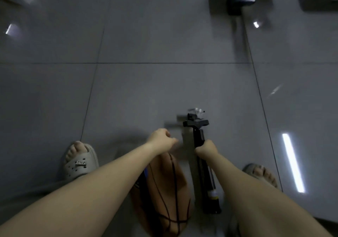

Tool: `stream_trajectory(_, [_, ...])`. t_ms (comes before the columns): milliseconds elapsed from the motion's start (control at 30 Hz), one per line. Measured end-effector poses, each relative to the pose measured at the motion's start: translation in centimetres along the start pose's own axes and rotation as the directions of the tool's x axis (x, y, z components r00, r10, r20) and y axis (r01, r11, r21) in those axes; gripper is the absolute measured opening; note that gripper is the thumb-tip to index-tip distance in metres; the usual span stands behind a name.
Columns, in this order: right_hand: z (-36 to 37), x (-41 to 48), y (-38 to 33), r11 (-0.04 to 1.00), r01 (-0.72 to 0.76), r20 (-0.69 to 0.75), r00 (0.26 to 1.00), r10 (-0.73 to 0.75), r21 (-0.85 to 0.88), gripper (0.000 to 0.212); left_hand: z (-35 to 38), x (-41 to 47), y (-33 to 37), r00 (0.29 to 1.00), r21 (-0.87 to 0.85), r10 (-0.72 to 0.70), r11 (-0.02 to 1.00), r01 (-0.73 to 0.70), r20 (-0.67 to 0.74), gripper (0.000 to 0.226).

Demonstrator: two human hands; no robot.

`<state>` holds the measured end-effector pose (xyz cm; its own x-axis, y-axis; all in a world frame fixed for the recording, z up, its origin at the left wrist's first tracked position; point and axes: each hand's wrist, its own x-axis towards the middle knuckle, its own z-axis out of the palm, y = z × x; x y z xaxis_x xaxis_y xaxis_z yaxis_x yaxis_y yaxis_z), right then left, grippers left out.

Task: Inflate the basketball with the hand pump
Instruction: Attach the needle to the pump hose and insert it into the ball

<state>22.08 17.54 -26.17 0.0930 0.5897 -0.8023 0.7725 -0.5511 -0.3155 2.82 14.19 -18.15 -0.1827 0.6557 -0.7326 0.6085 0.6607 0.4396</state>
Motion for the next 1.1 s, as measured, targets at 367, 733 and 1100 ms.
stream_trajectory(367, [-9.5,-14.1,-6.9,0.870,0.285,0.436,0.776,-0.456,0.402,0.042,-5.7,-10.4,8.1,0.965,-0.485,0.261,0.840,-0.242,-0.030,0.036])
stream_trajectory(733, [-19.6,-32.0,-12.4,0.811,0.585,0.126,0.805,-0.580,0.002,0.013,-12.5,-26.2,12.4,0.754,-0.059,0.553,0.792,-0.608,-0.354,0.024])
stream_trajectory(1100, [-18.7,-37.1,-12.5,0.608,0.538,0.082,0.706,-0.704,0.584,0.038,-10.4,-28.5,13.4,0.721,0.595,0.689,0.611,-0.522,-0.076,0.044])
